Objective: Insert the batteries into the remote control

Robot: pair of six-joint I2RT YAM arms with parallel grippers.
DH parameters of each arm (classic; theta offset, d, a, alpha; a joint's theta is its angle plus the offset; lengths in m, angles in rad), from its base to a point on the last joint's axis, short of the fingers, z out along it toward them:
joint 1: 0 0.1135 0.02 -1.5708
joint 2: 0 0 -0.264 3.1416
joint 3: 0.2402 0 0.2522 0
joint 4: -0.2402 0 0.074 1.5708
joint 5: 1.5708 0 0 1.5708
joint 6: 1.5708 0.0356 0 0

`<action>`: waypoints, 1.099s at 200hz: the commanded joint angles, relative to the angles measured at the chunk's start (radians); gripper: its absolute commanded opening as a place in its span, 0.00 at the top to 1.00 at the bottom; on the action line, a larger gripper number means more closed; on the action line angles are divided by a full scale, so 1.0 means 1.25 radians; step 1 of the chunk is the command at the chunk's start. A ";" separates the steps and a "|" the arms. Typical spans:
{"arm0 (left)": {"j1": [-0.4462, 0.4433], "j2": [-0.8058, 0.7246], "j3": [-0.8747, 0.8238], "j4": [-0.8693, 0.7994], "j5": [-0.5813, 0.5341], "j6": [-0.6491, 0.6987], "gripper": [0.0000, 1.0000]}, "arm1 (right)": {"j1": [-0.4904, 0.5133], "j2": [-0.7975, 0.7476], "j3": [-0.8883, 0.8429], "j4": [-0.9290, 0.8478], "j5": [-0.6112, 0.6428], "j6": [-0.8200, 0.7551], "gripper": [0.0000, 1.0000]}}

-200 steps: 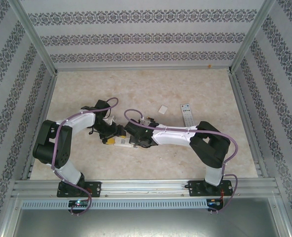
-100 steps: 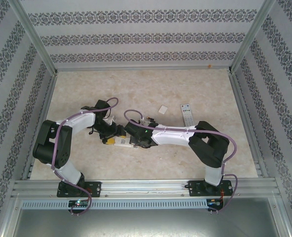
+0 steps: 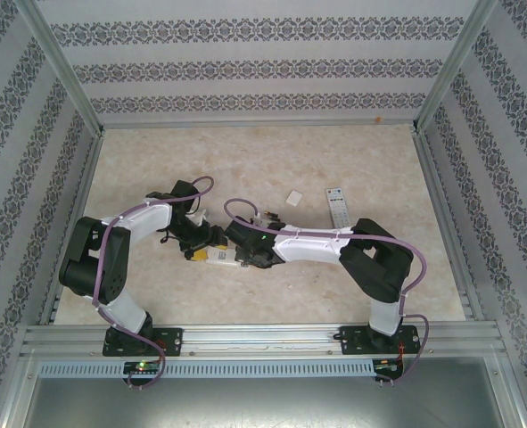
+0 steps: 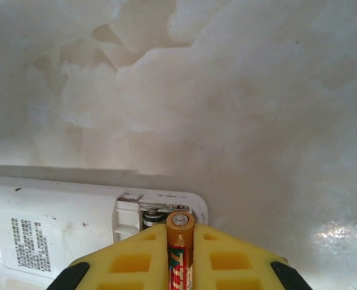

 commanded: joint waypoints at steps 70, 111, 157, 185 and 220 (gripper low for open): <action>0.002 -0.016 -0.029 0.005 0.005 -0.010 0.28 | 0.010 -0.026 0.002 -0.033 -0.001 0.005 0.73; 0.002 -0.021 -0.025 0.003 0.006 -0.009 0.28 | 0.007 -0.054 -0.006 -0.038 -0.001 0.007 0.68; 0.003 -0.065 -0.003 -0.021 -0.015 -0.012 0.28 | -0.014 -0.098 -0.032 -0.036 0.016 0.040 0.72; 0.003 -0.077 0.022 -0.034 -0.040 -0.012 0.27 | -0.026 -0.069 -0.019 -0.038 -0.010 0.046 0.77; 0.005 -0.069 0.041 -0.053 -0.086 0.009 0.26 | -0.026 -0.033 -0.005 -0.038 -0.031 0.051 0.81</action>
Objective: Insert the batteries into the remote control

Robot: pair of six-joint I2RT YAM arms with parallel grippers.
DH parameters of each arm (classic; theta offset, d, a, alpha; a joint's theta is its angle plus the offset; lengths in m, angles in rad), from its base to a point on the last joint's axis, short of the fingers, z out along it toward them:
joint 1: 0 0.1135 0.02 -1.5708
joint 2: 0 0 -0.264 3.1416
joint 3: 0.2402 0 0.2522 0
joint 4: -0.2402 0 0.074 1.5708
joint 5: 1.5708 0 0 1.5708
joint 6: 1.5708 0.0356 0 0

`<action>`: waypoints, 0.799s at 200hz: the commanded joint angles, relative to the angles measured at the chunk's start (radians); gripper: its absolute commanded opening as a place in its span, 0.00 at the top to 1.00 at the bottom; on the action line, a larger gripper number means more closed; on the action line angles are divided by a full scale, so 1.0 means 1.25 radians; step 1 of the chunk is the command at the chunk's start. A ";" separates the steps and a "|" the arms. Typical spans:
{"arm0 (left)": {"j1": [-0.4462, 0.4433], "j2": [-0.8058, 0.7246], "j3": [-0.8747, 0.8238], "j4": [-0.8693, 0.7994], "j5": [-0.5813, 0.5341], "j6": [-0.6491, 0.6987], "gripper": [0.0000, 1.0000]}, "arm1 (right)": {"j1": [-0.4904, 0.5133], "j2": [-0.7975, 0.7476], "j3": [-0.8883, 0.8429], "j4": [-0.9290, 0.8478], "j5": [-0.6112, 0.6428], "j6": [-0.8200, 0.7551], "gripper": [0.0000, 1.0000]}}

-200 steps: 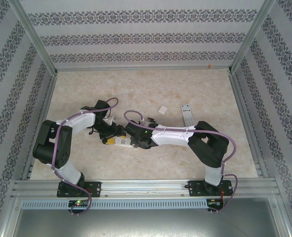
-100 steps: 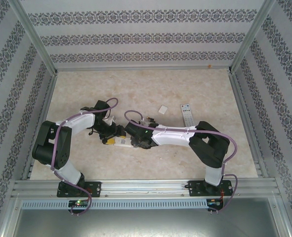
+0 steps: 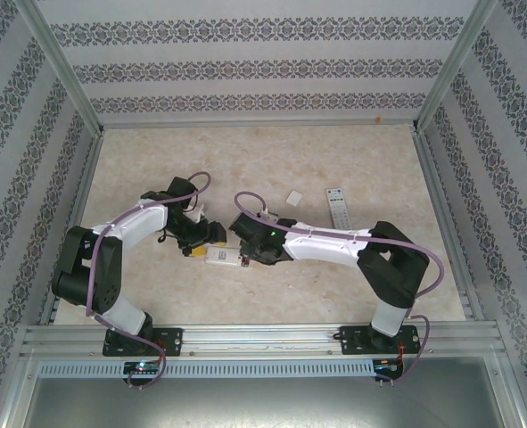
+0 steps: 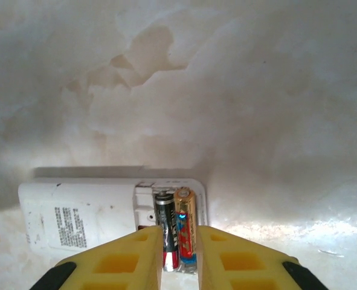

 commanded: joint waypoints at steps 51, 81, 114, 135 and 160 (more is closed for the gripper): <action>0.007 0.042 0.016 -0.030 -0.038 0.054 0.29 | -0.003 0.057 0.018 -0.008 -0.027 0.013 0.83; 0.007 0.054 0.018 -0.025 -0.027 0.066 0.31 | -0.002 0.052 0.017 -0.008 -0.027 0.012 0.85; 0.008 0.055 0.019 -0.020 -0.021 0.066 0.34 | -0.002 0.027 0.013 -0.007 -0.018 0.006 0.85; 0.008 0.062 0.015 -0.017 -0.025 0.064 0.35 | -0.003 0.021 0.014 -0.006 -0.014 0.002 0.84; 0.007 0.067 0.006 -0.016 -0.040 0.061 0.35 | -0.003 0.018 0.012 0.001 -0.013 0.002 0.84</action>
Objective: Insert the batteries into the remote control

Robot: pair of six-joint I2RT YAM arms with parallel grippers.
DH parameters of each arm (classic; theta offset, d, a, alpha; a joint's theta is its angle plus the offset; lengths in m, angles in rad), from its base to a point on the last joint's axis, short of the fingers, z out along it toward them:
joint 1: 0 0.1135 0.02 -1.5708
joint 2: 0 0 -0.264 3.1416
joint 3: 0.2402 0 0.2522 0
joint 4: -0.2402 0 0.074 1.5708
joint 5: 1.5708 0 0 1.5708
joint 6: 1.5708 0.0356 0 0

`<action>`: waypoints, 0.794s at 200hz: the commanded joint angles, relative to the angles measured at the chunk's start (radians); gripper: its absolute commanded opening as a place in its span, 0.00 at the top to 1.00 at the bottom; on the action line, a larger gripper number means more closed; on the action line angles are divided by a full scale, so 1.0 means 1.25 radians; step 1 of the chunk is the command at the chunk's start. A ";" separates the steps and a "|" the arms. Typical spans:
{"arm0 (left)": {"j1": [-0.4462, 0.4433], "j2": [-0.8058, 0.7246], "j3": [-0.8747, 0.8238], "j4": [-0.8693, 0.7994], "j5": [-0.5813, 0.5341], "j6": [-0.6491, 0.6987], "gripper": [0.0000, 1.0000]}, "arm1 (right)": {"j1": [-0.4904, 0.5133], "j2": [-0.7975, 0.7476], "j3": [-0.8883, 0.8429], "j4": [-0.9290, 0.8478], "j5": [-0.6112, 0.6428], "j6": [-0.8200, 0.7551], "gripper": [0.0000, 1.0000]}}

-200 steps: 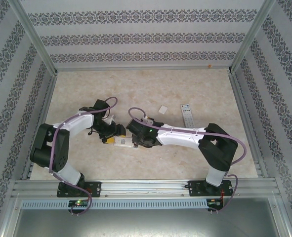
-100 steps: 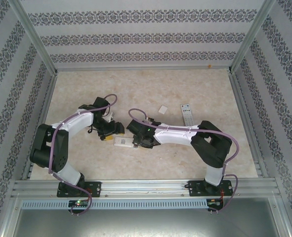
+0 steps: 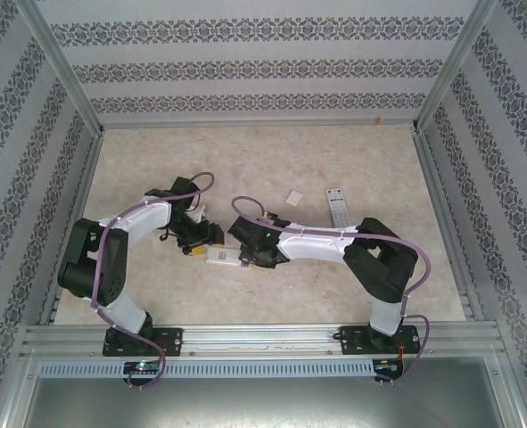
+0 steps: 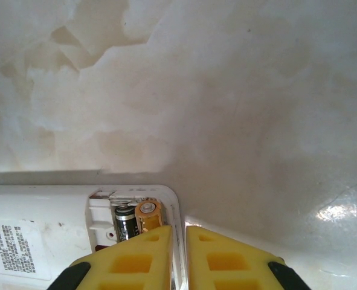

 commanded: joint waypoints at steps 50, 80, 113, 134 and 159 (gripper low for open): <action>0.007 0.015 -0.014 0.003 0.004 0.014 0.35 | 0.002 -0.045 0.008 0.008 0.019 -0.013 0.84; 0.007 0.018 -0.016 0.012 0.015 0.011 0.36 | 0.002 -0.030 0.015 0.011 0.020 -0.013 0.83; 0.007 0.023 -0.021 0.013 0.022 0.012 0.36 | 0.002 0.006 0.033 0.010 -0.001 -0.012 0.84; 0.008 0.025 -0.026 0.012 0.024 0.012 0.36 | 0.003 0.016 0.033 0.008 -0.003 -0.007 0.85; 0.008 0.024 -0.031 0.015 0.024 0.010 0.36 | 0.002 0.027 0.041 -0.013 -0.009 -0.010 0.86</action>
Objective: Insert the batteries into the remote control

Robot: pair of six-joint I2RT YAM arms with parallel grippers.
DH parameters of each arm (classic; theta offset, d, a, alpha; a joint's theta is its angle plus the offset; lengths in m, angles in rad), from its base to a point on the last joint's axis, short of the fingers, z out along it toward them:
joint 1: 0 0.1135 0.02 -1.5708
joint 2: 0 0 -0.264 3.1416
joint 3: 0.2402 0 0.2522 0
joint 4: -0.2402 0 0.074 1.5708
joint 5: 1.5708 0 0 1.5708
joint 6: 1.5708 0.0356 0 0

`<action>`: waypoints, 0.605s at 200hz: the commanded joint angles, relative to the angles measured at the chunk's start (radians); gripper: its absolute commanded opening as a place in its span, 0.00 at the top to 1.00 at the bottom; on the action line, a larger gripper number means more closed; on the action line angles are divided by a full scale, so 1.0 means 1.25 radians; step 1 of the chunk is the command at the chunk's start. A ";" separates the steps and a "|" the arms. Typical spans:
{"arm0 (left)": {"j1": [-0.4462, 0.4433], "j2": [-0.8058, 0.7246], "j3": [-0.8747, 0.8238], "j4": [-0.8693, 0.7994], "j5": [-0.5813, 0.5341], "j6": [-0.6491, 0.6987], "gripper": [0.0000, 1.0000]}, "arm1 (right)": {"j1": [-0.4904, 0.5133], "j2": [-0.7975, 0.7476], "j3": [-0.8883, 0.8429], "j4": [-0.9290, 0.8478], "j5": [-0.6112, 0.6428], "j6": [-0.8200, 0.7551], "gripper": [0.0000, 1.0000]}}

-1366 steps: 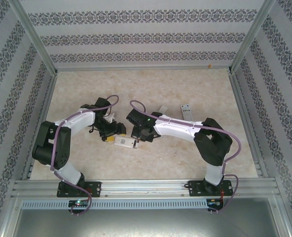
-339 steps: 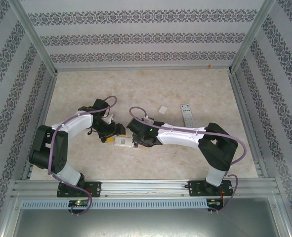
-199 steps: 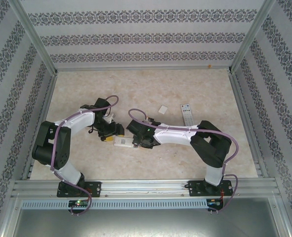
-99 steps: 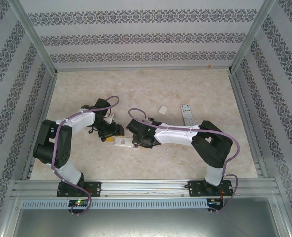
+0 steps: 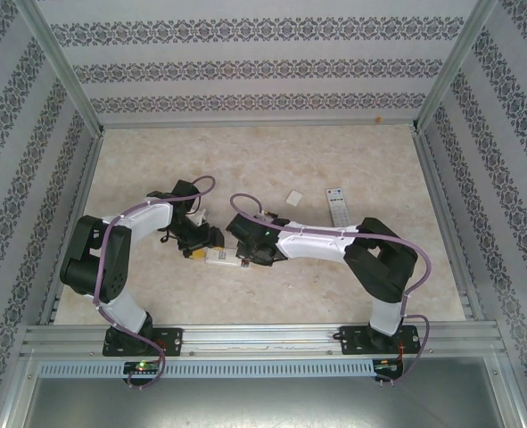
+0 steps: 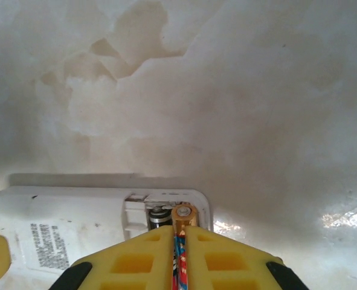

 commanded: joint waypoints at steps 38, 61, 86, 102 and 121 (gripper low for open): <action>0.008 0.012 -0.010 0.004 0.011 0.011 0.36 | 0.000 0.032 0.024 -0.044 -0.021 -0.006 0.88; 0.008 0.014 -0.012 0.006 0.017 0.009 0.36 | 0.000 0.042 0.028 -0.055 -0.037 -0.006 0.89; 0.007 0.013 -0.021 0.018 0.036 -0.002 0.37 | 0.003 0.052 0.030 -0.069 -0.056 -0.002 0.89; 0.008 0.013 -0.030 0.034 0.055 -0.019 0.38 | 0.007 0.058 0.035 -0.091 -0.064 0.006 0.88; 0.008 0.007 -0.041 0.043 0.060 -0.033 0.38 | 0.013 0.059 0.037 -0.110 -0.069 0.025 0.88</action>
